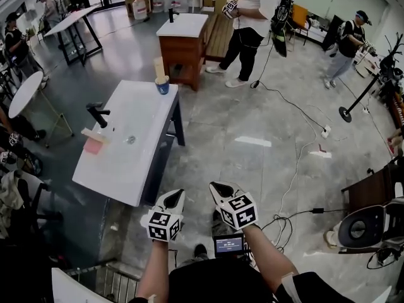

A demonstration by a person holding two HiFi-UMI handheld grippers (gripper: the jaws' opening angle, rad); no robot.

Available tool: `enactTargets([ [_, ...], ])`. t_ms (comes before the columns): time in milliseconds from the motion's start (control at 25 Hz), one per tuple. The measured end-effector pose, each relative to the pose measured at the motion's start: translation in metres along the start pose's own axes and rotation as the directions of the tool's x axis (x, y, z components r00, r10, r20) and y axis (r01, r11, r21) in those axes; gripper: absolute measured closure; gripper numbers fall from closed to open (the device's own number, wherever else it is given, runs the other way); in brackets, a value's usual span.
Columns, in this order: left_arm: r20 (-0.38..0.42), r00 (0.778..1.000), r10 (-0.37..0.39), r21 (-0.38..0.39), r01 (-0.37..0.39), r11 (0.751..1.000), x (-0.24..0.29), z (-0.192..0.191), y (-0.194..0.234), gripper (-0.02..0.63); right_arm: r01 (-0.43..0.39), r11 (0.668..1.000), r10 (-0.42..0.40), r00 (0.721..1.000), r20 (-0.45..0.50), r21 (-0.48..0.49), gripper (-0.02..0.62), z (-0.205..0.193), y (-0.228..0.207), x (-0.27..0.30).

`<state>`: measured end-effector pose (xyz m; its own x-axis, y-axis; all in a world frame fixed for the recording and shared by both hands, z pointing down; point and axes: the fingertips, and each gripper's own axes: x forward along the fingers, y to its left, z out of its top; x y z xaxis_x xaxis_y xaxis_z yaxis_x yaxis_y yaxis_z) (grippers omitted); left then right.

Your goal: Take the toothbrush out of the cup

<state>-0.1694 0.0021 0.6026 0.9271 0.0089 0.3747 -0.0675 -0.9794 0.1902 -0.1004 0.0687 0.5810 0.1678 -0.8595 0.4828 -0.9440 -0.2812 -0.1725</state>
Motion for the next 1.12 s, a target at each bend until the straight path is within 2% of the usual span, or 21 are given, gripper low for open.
enactTargets([
  [640, 0.002, 0.99, 0.138, -0.007, -0.138, 0.99, 0.139, 0.08, 0.051, 0.597, -0.155, 0.986, 0.156, 0.988, 0.001, -0.065, 0.586, 0.09, -0.122, 0.097],
  [1120, 0.006, 0.981, 0.195, -0.038, -0.194, 0.98, 0.204, 0.114, 0.087, 0.597, -0.201, 0.978, 0.2, 0.98, -0.025, -0.064, 0.586, 0.118, -0.183, 0.146],
])
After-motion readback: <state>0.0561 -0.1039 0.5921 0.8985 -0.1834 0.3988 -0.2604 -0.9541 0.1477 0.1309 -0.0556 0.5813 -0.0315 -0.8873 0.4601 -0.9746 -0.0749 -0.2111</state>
